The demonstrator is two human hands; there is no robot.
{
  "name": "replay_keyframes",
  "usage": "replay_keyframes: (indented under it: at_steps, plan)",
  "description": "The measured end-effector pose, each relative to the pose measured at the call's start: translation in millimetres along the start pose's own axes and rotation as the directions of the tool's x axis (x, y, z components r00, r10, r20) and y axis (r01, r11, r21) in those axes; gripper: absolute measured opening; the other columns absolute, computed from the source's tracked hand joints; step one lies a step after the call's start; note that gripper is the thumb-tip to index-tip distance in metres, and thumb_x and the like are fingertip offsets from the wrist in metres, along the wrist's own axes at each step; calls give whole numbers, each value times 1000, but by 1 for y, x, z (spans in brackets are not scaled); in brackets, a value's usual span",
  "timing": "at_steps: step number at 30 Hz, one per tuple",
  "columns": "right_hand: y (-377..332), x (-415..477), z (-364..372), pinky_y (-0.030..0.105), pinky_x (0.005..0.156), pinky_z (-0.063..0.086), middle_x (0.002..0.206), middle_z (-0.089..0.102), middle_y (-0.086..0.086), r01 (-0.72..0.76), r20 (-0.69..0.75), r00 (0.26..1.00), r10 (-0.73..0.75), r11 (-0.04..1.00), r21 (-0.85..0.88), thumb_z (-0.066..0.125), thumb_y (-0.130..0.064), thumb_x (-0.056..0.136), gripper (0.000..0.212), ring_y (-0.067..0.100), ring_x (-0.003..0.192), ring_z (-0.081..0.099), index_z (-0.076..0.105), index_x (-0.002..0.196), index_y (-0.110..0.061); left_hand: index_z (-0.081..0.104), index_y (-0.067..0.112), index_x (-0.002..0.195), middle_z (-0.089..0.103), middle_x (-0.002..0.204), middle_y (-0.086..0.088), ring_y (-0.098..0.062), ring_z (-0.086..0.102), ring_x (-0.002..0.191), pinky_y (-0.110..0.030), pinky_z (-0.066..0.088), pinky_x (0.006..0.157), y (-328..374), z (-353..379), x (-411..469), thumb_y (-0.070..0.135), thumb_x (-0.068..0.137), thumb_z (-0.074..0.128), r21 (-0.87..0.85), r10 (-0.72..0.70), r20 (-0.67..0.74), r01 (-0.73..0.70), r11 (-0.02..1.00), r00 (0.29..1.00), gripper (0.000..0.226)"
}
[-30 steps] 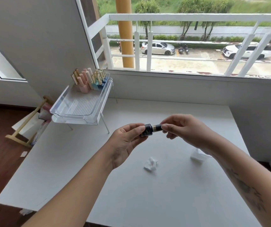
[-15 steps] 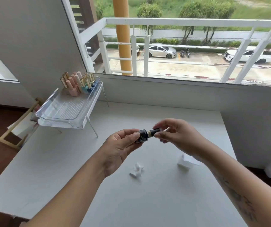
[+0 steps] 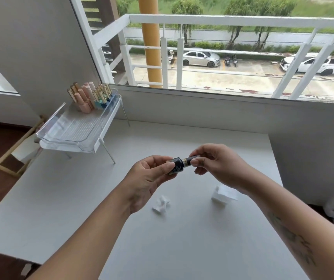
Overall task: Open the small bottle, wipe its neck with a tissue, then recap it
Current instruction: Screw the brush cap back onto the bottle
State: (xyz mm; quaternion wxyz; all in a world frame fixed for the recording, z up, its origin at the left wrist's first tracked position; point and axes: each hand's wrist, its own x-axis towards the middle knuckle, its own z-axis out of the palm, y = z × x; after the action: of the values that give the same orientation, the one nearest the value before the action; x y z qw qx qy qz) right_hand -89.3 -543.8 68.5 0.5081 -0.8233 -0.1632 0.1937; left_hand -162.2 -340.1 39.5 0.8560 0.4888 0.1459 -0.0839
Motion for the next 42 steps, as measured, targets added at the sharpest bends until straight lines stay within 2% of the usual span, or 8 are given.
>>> replay_keyframes:
  at_steps: [3,7,13,23,27,33,39,42]
  plan:
    - [-3,8,7,24,71,58,79,75,7,-24,21,999,24,1000,9,66,-11,90,7,10,67,70,72,91,-14,69,-3,106,74,108,-21,-28,74,97,-27,58,82,2,-8,0,6,75,78,-5,-1,-19,1,1000,1000,33]
    - [-14,21,21,24,75,59,89,73,12,-48,55,998,37,973,224,70,-9,88,6,14,74,73,70,94,-9,69,0,107,71,114,-24,-28,73,100,-28,58,85,10,-26,0,5,75,77,-74,-1,-27,-1,997,1000,33]
    - [-50,60,61,23,74,59,85,73,2,-10,-44,999,27,937,349,73,-13,86,8,13,74,73,69,92,-14,64,-3,117,68,125,-27,-28,72,103,-32,57,92,35,-60,6,8,80,72,-99,38,-54,-43,994,998,40]
    - [-142,166,147,30,76,61,90,72,10,173,-127,980,-156,975,136,74,-15,86,14,21,78,71,68,99,-16,65,7,105,80,91,-9,-20,77,85,-24,60,76,132,-162,38,6,94,63,-41,174,-202,-186,982,964,11]
    - [-170,222,181,41,82,60,93,71,12,195,-160,970,-181,978,77,74,-14,85,19,29,85,71,68,102,-13,69,10,94,79,79,-2,-13,74,69,-20,58,68,171,-210,61,6,94,65,120,273,-303,-247,962,913,5]
    - [-178,301,226,30,80,51,100,72,7,180,-199,951,-238,945,-273,72,-16,85,19,21,90,65,70,104,-11,72,20,82,76,74,5,-14,69,70,-26,60,73,192,-267,95,10,91,70,496,386,-322,-194,847,864,14]
    - [-168,343,259,32,69,52,98,72,12,94,-164,967,-194,872,-481,55,-2,87,22,24,80,62,69,100,-11,74,22,79,78,83,-9,-13,70,73,-38,61,80,187,-288,102,19,90,71,642,400,-258,-154,751,879,11]
    - [-164,350,268,37,76,54,102,72,14,80,-162,969,-188,854,-515,52,-1,86,26,30,88,64,70,103,-9,74,23,78,78,80,-4,-14,71,73,-40,61,81,183,-291,101,22,89,71,660,396,-247,-146,737,884,12]
